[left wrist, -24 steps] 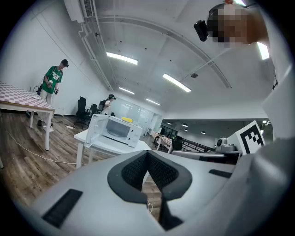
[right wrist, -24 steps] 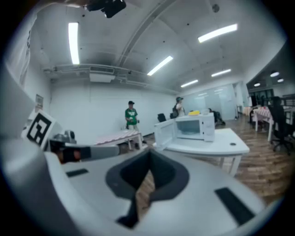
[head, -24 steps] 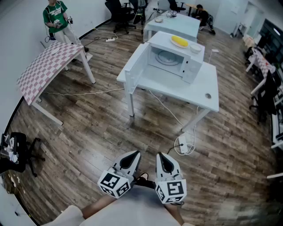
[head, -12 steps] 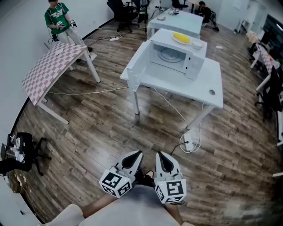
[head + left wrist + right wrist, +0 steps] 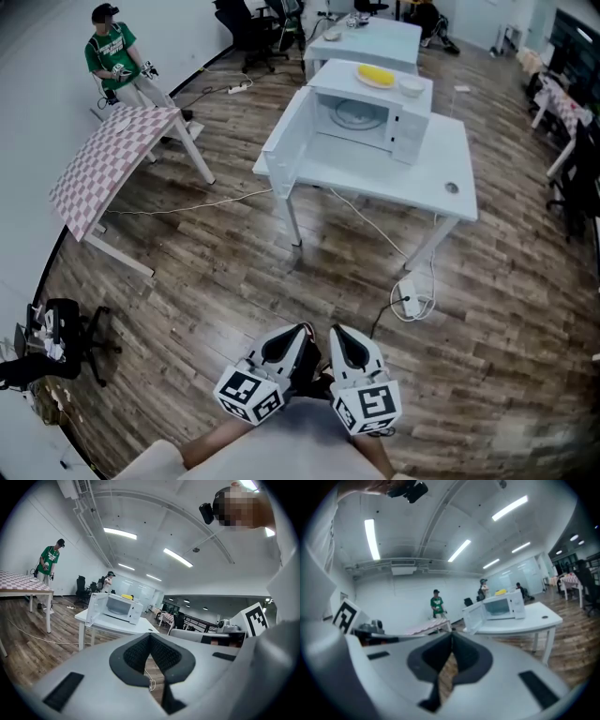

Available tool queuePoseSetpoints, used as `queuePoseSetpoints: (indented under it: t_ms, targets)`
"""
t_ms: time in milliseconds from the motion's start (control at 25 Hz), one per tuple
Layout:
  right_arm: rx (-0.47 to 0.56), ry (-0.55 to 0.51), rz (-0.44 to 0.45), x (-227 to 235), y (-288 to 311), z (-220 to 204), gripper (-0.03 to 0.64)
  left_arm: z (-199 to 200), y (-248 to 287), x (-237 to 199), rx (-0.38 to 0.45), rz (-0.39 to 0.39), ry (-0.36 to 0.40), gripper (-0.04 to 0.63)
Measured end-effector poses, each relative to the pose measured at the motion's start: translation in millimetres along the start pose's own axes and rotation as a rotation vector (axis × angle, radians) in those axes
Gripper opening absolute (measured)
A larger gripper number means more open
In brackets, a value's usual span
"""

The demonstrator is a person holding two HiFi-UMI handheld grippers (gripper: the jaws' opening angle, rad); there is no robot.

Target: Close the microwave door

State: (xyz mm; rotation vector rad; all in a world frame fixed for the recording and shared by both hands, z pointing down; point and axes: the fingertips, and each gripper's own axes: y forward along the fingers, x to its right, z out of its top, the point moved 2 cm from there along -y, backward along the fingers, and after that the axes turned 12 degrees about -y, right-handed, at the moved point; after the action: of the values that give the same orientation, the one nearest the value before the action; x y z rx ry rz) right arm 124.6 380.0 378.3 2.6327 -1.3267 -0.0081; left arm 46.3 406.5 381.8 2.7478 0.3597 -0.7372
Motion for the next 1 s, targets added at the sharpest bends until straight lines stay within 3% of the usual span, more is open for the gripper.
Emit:
queuePoseSetpoints:
  t_ms: [640, 840, 1000]
  targets:
    - [-0.063, -0.055, 0.094, 5, 61, 13, 0.023, 30, 22, -44, 0.067, 0.051, -0.092, 0.017]
    - [-0.083, -0.053, 0.105, 12, 83, 14, 0.023, 43, 37, -55, 0.067, 0.058, -0.042, 0.017]
    - [-0.096, -0.048, 0.109, 18, 102, 14, 0.023, 50, 50, -67, 0.06, 0.059, -0.061, 0.017]
